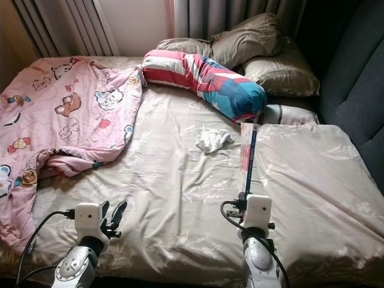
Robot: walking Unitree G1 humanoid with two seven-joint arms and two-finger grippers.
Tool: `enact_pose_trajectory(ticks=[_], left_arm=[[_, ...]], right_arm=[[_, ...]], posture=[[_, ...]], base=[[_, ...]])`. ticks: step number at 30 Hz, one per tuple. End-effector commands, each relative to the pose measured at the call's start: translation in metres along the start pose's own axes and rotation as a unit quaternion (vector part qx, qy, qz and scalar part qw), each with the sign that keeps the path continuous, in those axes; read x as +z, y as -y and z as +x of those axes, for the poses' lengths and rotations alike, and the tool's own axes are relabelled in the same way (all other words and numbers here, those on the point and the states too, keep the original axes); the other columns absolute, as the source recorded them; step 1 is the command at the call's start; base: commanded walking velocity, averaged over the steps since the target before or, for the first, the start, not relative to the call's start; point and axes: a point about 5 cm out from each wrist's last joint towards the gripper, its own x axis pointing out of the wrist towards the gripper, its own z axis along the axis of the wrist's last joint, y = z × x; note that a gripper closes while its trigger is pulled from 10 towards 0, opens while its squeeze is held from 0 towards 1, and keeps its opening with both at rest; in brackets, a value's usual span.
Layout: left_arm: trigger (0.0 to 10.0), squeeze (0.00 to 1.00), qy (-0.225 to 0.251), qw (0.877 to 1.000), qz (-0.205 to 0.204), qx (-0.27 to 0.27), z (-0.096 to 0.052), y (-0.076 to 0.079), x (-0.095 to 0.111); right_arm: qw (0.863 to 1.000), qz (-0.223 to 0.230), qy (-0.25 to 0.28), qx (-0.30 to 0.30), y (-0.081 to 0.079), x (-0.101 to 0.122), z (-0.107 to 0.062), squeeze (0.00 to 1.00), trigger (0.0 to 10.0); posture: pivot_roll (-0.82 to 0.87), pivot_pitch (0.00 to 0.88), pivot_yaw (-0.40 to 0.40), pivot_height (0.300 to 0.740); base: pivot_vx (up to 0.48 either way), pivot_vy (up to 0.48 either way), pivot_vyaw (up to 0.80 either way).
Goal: Clean up the room
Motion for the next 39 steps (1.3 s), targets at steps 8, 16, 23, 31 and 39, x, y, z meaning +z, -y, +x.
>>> enact_pose_trajectory(ticks=[8, 16, 23, 31, 39], left_arm=[[10.0, 0.00, -0.011, 1.000, -0.002, 0.005, -0.0038, -0.0038, -0.0045], [10.0, 0.00, -0.012, 1.000, -0.002, 0.004, -0.0043, -0.0038, -0.0046], [10.0, 0.00, -0.011, 1.000, -0.004, 0.005, -0.0051, -0.0036, -0.0046], [10.0, 0.00, -0.011, 1.000, -0.006, 0.005, -0.0057, -0.0034, -0.0049], [10.0, 0.00, -0.011, 1.000, -0.007, 0.004, -0.0060, -0.0033, -0.0053]], right_arm=[[1.000, 0.002, 0.015, -0.001, -0.0010, 0.0040, 0.0011, 0.00, 10.0], [1.000, 0.002, 0.016, -0.002, -0.0023, 0.0041, 0.0008, 0.00, 10.0], [1.000, -0.003, 0.017, -0.006, -0.0019, 0.0036, 0.0003, 0.00, 10.0], [1.000, 0.000, 0.020, -0.007, -0.0020, 0.0037, 0.0000, 0.00, 10.0], [1.000, -0.002, 0.014, -0.019, 0.0000, 0.0019, -0.0005, 0.00, 10.0]], posture=[[-0.02, 0.207, 0.021, 0.740], [-0.02, 0.206, 0.022, 0.740], [-0.02, 0.214, 0.021, 0.740], [-0.02, 0.220, 0.020, 0.740], [-0.02, 0.221, 0.019, 0.740]], base=[[0.229, 0.000, -0.36], [0.296, 0.000, 0.00], [0.152, 0.000, 0.00], [0.000, 0.000, 0.00], [0.000, 0.000, 0.00]])
